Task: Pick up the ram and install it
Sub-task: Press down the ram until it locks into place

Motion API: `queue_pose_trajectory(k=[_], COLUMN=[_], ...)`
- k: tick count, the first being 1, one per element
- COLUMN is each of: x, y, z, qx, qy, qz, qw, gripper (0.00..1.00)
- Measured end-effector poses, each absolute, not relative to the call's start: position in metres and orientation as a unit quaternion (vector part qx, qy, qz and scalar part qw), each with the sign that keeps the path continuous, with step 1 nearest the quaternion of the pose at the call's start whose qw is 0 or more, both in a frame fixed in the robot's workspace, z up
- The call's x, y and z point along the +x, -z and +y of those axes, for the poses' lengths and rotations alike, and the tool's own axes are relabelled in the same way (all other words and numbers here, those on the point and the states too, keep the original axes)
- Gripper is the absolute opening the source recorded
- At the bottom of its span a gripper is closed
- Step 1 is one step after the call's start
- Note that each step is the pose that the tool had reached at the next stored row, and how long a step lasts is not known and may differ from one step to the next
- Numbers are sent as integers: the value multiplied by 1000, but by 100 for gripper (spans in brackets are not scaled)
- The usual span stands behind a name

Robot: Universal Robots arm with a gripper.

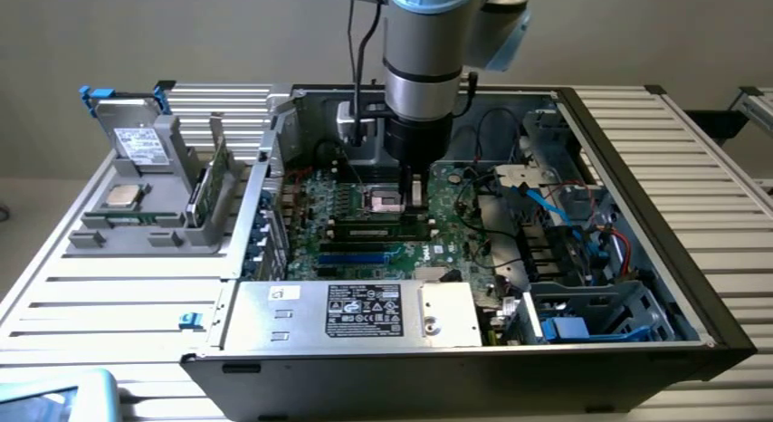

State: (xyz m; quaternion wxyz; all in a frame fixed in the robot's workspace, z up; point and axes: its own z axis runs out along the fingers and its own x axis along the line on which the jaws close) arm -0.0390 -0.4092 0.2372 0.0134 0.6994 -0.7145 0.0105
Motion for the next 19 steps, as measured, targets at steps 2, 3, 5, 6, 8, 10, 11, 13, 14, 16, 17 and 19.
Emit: queue_pose_trajectory(k=[2,3,5,6,8,10,11,13,14,16,17,19], x=[-39,-39,-39,-39,-39,-39,-39,-39,-39,-39,-39,-40], y=[-236,-236,-234,-233,-231,-229,-228,-227,-226,-226,-228,-237], z=[-409,-409,-409,-409,-409,-409,-409,-409,-409,-409,-409,-409], qx=[699,699,699,699,699,699,699,699,699,699,699,699], qy=[-11,-11,-12,-12,-12,-12,-12,-12,-12,-12,-12,-12], qz=[-715,-715,-715,-715,-715,-715,-715,-715,-715,-715,-715,-715], qw=[13,13,12,12,12,12,12,12,12,12,11,12], gripper=[11,11,11,11,11,11,11,11,11,11,11,11])
